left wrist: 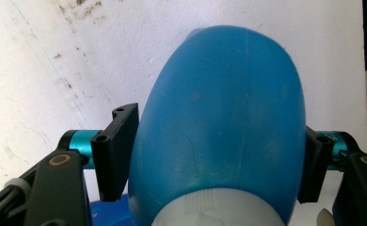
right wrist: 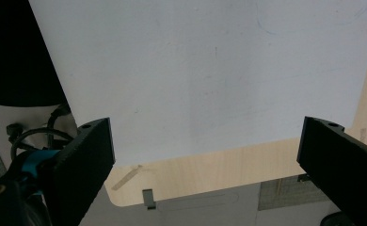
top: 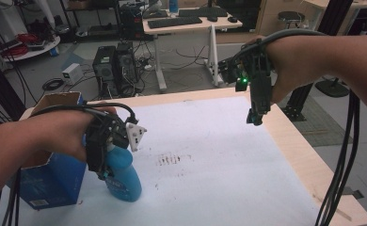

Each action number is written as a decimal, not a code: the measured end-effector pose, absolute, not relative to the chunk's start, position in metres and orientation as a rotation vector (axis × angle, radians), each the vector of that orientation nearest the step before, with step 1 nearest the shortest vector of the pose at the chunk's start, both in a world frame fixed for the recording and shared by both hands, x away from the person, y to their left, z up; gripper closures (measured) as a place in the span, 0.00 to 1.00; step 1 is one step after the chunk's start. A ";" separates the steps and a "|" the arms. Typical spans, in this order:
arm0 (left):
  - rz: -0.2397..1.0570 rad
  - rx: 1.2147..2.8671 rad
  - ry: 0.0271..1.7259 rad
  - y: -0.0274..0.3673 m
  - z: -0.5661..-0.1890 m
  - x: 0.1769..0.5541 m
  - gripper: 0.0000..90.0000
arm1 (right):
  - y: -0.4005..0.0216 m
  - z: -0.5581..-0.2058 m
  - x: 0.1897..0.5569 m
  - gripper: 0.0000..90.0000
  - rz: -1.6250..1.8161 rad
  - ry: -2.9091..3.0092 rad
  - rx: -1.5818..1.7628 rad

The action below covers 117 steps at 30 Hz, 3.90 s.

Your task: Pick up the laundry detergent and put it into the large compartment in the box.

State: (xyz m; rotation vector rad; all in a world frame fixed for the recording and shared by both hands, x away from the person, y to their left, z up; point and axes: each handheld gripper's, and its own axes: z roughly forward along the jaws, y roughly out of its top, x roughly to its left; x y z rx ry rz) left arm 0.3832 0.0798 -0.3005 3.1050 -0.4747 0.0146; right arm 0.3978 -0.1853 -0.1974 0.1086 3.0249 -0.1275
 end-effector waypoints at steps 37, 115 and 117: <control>-0.021 3.160 -0.309 0.078 -0.287 0.378 0.40 | -0.182 -0.206 0.401 0.04 -0.152 3.029 0.092; 0.010 2.765 1.548 0.238 -0.144 0.435 0.41 | -0.162 -0.227 0.404 0.04 -0.129 3.037 -0.022; 0.001 2.762 1.573 0.239 -0.153 0.438 0.41 | -0.163 -0.227 0.404 0.04 -0.124 3.037 -0.017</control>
